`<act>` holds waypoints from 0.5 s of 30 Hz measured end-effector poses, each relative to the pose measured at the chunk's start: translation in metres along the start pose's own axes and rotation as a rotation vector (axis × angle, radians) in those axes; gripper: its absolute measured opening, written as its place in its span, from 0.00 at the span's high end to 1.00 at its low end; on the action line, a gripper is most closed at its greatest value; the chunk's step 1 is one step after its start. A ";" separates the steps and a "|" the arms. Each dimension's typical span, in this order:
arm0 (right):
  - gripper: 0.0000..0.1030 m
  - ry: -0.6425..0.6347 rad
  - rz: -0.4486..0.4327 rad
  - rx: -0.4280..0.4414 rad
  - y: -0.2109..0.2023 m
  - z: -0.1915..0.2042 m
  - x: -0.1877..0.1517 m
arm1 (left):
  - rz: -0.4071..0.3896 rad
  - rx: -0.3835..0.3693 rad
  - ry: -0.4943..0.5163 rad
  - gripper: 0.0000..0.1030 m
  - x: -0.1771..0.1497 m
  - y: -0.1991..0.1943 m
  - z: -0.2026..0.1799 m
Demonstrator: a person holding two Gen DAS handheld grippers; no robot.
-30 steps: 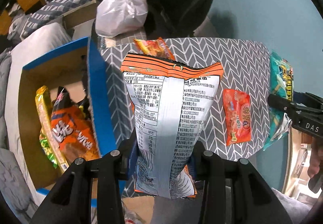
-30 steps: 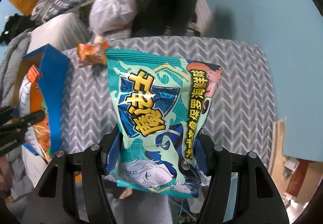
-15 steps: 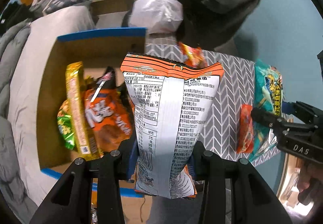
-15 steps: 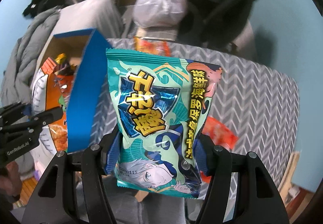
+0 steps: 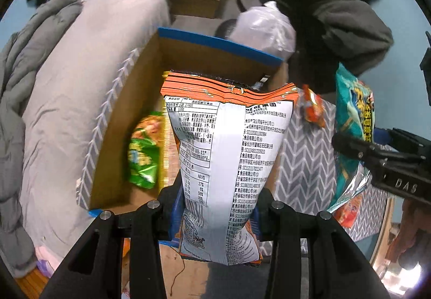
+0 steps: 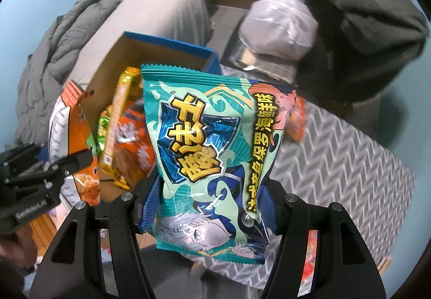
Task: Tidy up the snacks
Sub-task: 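Lift both held bags and carry them over the box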
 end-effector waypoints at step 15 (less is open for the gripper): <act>0.39 -0.127 0.016 0.032 0.028 0.078 0.058 | -0.003 0.057 -0.113 0.61 0.013 0.011 0.066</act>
Point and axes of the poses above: each gripper's, at about its wrist camera, not at the fingertips, and y roughly the way its jaws point, z to its left, x to its top, the point moved 8 cm from there along y, roughly the way its jaws point, and after that the axes turned 6 degrees about -x, right-handed, at the moved point
